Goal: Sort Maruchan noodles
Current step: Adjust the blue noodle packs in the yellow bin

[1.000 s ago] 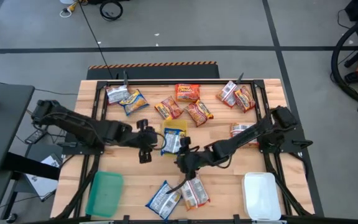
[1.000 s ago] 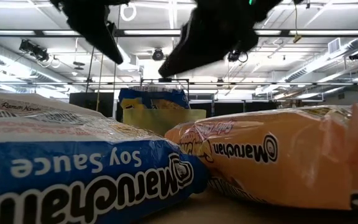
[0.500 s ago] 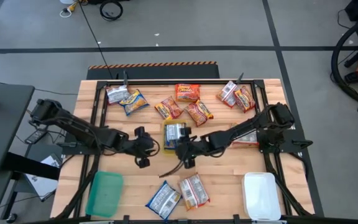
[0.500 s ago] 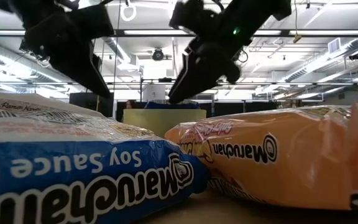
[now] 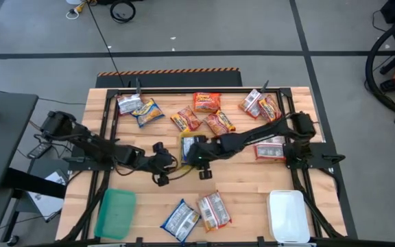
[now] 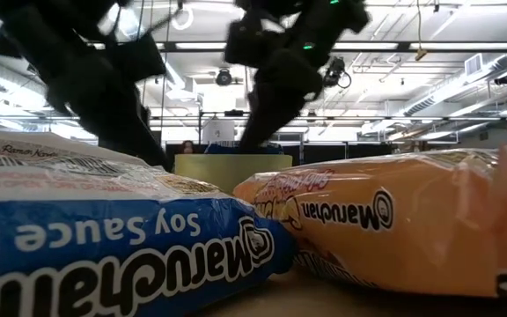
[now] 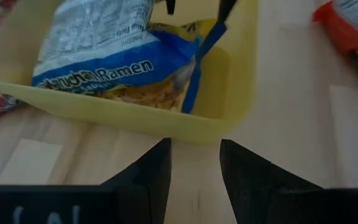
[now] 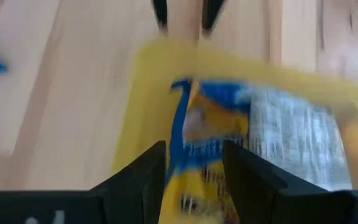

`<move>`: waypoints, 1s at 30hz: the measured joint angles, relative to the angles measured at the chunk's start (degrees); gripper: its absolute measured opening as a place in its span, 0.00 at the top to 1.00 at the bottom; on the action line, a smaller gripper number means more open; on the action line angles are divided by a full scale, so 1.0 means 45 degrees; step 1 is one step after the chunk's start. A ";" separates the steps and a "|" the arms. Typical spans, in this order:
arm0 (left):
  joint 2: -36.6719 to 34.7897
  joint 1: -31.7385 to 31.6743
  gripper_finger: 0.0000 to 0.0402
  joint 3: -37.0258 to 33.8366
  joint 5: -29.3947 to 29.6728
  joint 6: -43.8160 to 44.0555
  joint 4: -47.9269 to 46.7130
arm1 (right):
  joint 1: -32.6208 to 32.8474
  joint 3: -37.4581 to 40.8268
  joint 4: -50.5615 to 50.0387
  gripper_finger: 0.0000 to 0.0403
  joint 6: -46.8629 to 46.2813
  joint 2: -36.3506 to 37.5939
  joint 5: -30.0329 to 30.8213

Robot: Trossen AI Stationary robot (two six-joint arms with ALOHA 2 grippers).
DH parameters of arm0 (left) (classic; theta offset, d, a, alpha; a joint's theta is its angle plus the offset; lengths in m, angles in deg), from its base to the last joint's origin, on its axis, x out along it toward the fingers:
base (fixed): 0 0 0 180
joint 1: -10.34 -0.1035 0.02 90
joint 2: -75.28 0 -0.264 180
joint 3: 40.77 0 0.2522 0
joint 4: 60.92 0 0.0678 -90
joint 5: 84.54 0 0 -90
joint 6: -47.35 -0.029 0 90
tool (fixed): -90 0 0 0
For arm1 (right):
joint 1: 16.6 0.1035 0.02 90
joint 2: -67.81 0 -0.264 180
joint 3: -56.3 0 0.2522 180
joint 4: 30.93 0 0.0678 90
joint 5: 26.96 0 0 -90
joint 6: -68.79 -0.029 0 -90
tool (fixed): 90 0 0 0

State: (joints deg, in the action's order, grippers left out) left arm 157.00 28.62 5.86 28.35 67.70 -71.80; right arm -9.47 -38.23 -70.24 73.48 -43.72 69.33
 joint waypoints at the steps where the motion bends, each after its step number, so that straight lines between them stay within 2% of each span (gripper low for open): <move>1: 0.0164 -0.0090 0.65 -0.0039 0.0002 -0.0005 0.0095 | -0.0036 -0.0266 -0.0477 0.60 0.0016 -0.0188 -0.0110; 9: 0.1377 -0.0490 0.65 0.0111 -0.0094 -0.0531 0.1174 | -0.0179 -0.2286 -0.2606 0.60 0.0194 -0.2199 -0.0368; 18: 0.1532 -0.0597 0.65 0.0149 -0.0340 -0.1014 0.1429 | -0.0200 -0.2731 -0.2807 0.61 0.0129 -0.2667 0.1074; 22: 0.1474 -0.0583 0.65 0.0154 -0.0350 -0.1035 0.1347 | -0.0237 -0.2713 -0.2720 0.70 -0.0109 -0.2646 0.1361; 27: 0.1291 -0.0494 0.65 0.0173 -0.0414 -0.1352 0.0984 | -0.0345 -0.2710 -0.2675 0.95 -0.0396 -0.2566 0.1133; 30: 0.0799 -0.0389 0.65 0.0178 -0.0579 -0.1338 0.0551 | -0.0447 -0.2929 -0.3084 0.97 -0.0847 -0.2412 0.0539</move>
State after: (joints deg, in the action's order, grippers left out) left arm 160.60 26.87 6.66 25.75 61.68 -69.32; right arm -11.48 -51.41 -84.12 69.67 -54.58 71.76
